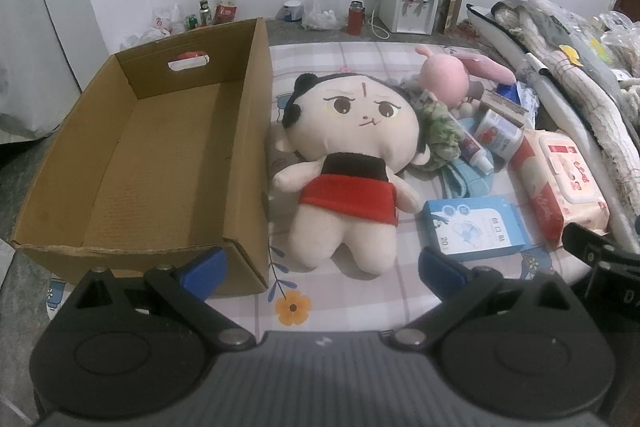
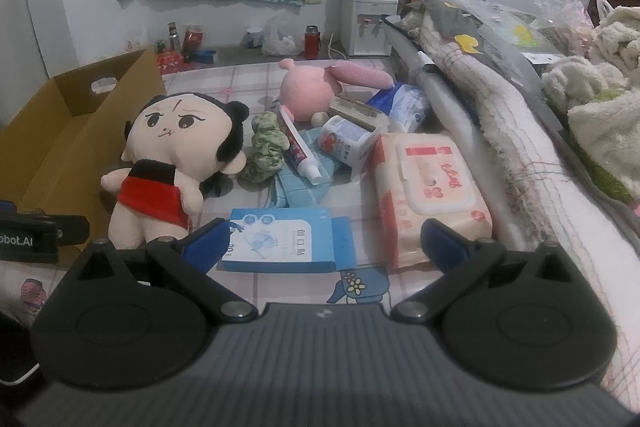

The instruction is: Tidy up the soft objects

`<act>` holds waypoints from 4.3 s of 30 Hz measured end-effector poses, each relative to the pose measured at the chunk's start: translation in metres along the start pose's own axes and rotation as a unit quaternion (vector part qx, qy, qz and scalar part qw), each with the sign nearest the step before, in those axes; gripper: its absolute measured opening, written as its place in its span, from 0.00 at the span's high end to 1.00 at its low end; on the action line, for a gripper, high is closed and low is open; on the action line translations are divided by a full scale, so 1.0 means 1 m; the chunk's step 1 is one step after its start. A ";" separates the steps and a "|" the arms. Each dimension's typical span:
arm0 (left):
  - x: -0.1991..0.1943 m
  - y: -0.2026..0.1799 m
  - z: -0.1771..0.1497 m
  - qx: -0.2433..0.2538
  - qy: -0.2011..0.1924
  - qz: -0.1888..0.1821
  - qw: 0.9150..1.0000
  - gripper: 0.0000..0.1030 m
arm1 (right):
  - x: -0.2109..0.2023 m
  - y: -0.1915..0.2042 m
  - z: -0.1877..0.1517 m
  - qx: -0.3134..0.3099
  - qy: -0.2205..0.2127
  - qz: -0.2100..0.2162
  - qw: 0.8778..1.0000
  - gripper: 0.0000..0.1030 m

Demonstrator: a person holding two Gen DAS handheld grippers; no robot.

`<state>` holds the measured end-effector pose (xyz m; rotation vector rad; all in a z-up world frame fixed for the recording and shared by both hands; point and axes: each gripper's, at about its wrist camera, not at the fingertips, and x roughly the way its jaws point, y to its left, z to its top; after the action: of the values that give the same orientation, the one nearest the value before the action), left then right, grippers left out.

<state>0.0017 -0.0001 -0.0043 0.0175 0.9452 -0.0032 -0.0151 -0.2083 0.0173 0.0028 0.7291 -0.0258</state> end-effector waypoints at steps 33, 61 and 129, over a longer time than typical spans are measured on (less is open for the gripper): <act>0.002 0.001 -0.001 0.000 0.003 0.000 1.000 0.01 | 0.001 0.002 0.000 0.000 0.001 0.001 1.000 0.01; 0.004 0.006 -0.001 -0.001 0.011 0.008 1.000 0.01 | 0.002 0.002 0.001 0.000 -0.002 0.005 1.000 0.01; 0.143 -0.132 0.046 0.156 0.130 -0.171 0.964 0.31 | 0.128 -0.084 -0.059 0.065 0.052 0.163 0.983 0.87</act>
<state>0.1211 -0.1322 -0.0949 0.1481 1.1931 -0.4808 0.0390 -0.2942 -0.1114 0.2505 0.8222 0.2418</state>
